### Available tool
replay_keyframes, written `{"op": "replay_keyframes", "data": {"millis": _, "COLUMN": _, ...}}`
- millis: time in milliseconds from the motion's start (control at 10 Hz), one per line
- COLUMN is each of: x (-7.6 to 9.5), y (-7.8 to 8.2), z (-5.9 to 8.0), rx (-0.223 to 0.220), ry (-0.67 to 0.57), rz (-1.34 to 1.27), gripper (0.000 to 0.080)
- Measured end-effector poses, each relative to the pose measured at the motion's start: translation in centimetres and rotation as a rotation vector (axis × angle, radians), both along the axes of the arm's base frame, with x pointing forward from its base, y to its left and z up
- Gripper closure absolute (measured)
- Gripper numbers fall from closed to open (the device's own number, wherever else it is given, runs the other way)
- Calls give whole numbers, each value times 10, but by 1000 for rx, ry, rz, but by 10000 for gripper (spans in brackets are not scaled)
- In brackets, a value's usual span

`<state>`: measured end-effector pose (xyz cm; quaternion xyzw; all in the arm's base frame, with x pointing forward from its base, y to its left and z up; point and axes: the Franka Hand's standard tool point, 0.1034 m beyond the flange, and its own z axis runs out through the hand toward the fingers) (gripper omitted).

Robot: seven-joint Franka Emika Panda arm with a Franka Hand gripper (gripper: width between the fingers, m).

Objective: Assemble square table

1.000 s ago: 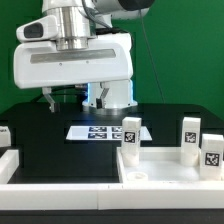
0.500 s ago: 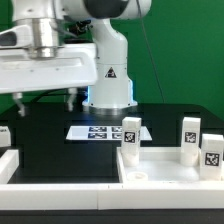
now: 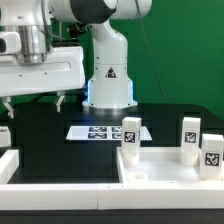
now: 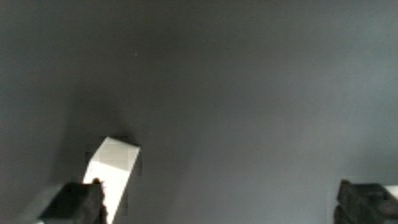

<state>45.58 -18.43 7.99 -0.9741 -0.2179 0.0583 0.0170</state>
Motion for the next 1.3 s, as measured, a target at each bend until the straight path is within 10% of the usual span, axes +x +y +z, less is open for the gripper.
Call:
{"op": "replay_keyframes", "data": {"millis": 200, "x": -27, "y": -36, "z": -14, "rx": -48, "ry": 177, "rz": -13, "gripper": 150}}
{"op": "replay_keyframes", "data": {"millis": 600, "x": -26, "y": -28, "z": -22, "rx": -100, "ry": 389, "rz": 18, "gripper": 150}}
{"op": "replay_keyframes", "data": {"millis": 900, "x": -46, "y": -69, "z": -38, "rx": -179, "ry": 566, "rz": 27, "gripper": 150}}
{"op": "replay_keyframes", "data": {"millis": 1300, "x": -43, "y": -65, "z": -42, "rx": -211, "ry": 641, "rz": 47, "gripper": 150}}
